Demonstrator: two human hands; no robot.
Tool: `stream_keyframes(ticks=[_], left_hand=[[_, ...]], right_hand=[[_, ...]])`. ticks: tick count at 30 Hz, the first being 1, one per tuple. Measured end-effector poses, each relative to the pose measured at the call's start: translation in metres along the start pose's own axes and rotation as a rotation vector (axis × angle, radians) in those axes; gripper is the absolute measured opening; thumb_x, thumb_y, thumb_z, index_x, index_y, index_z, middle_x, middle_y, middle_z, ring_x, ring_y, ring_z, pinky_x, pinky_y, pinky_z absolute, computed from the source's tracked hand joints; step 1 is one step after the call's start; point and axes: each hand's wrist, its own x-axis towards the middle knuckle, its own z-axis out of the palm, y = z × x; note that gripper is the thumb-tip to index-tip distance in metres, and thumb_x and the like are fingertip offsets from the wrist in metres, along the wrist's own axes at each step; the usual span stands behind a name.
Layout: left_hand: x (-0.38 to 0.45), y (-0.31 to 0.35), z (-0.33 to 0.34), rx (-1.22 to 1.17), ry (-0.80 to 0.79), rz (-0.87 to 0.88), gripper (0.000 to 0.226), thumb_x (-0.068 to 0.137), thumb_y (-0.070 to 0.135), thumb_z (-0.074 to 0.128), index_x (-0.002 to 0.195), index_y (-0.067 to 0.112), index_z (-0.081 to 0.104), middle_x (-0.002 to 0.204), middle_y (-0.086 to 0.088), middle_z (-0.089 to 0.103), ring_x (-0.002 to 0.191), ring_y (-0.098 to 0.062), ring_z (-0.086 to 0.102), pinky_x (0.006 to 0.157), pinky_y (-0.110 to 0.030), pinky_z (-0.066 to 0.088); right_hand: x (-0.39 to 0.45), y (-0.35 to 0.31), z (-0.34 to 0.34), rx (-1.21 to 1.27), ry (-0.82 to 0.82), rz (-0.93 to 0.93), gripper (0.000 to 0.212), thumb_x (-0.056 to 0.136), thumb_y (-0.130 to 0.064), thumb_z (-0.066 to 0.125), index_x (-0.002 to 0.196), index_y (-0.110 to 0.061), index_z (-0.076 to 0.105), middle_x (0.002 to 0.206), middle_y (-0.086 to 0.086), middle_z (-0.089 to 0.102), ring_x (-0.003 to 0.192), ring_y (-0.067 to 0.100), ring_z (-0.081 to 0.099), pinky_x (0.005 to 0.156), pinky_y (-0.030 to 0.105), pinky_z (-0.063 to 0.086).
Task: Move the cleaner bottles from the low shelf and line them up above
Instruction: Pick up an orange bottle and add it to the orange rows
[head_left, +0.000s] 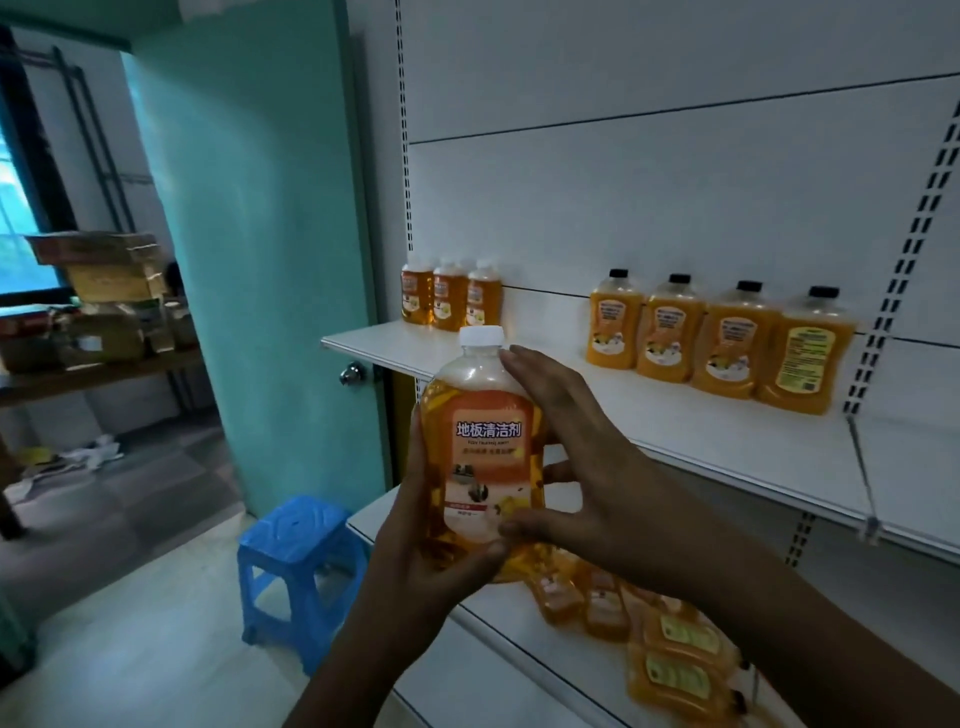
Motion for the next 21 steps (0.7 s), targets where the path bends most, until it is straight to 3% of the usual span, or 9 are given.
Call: stream_keyframes(ticks=[3,8,12,16,21], left_hand=[[0.023,-0.017,-0.021,-0.013,-0.063,-0.031,0.101,0.076,0.023,0.079,0.142,0.052,0.008,0.117,0.033,0.058,0.108,0.001,0.063,0.073,-0.017,0.055],[0.082,-0.053,-0.042,0.089,-0.194,-0.045,0.108,0.077,0.038,0.074,0.149,0.045,-0.006,0.142,0.01,0.047,0.123,-0.012,0.056,0.092,-0.04,0.056],[0.152,-0.084,-0.047,0.172,-0.304,-0.06,0.112,0.082,0.036,0.072,0.148,0.037,-0.018,0.146,0.005,0.041,0.126,-0.006,0.052,0.101,-0.033,0.05],[0.238,-0.128,-0.045,0.23,-0.379,-0.056,0.103,0.086,0.022,0.068,0.15,0.028,-0.013,0.144,0.002,0.042,0.128,-0.009,0.049,0.105,-0.035,0.047],[0.334,-0.184,-0.039,0.397,-0.463,-0.06,0.097,0.089,0.024,0.067,0.149,0.026,-0.009,0.141,0.006,0.045,0.123,-0.004,0.051,0.104,-0.033,0.047]], right_hand=[[0.026,0.014,0.017,-0.02,0.008,0.028,0.107,0.076,-0.035,0.079,0.143,-0.057,-0.002,0.15,-0.035,-0.002,0.131,-0.004,0.03,0.09,0.009,0.048],[0.077,0.06,0.037,-0.029,0.049,0.106,0.107,0.075,-0.025,0.081,0.14,-0.056,0.001,0.14,-0.039,0.008,0.129,-0.002,0.032,0.081,0.002,0.046],[0.125,0.111,0.043,-0.118,0.09,0.119,0.108,0.077,-0.018,0.079,0.145,-0.049,0.001,0.147,-0.03,0.006,0.125,-0.007,0.027,0.087,0.009,0.05],[0.181,0.175,0.042,-0.243,0.178,0.09,0.108,0.076,-0.014,0.08,0.141,-0.051,0.002,0.149,-0.023,0.008,0.117,-0.01,0.027,0.081,0.002,0.043],[0.237,0.254,0.043,-0.286,0.231,0.151,0.102,0.079,-0.01,0.076,0.15,-0.036,0.007,0.153,-0.013,0.005,0.127,0.019,0.046,0.094,0.023,0.051]])
